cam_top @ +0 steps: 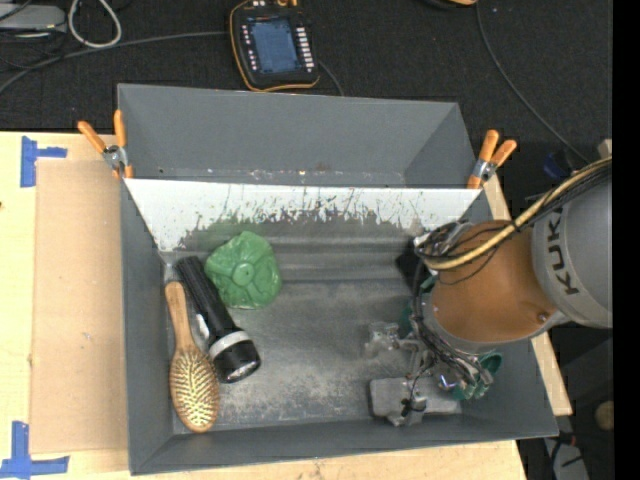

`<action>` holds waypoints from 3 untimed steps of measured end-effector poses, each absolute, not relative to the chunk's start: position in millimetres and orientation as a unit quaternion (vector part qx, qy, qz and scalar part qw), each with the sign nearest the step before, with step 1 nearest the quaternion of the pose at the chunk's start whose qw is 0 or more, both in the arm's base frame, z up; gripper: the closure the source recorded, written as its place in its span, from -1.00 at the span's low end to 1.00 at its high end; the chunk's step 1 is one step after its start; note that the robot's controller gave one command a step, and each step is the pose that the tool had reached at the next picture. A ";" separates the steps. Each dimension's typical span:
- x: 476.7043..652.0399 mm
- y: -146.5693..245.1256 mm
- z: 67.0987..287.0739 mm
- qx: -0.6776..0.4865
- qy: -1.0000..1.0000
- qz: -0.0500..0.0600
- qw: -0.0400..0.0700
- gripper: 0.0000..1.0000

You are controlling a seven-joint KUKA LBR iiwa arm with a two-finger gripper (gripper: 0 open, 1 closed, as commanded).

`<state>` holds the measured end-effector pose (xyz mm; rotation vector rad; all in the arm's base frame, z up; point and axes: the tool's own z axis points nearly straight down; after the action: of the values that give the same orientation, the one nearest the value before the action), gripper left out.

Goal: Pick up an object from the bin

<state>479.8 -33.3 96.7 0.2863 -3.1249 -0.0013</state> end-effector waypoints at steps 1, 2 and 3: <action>477.8 -60.8 135.9 0.163 -0.987 -0.001 -0.001 -1.00; 473.4 -90.6 98.7 0.008 -1.000 -0.001 0.003 -1.00; 480.0 -67.9 72.4 0.211 -0.978 0.001 -0.011 -1.00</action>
Offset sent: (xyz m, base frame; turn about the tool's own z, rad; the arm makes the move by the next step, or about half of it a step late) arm -0.0056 -0.0575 0.0033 0.1642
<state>480.0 -67.9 72.4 0.6662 -3.0931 0.0028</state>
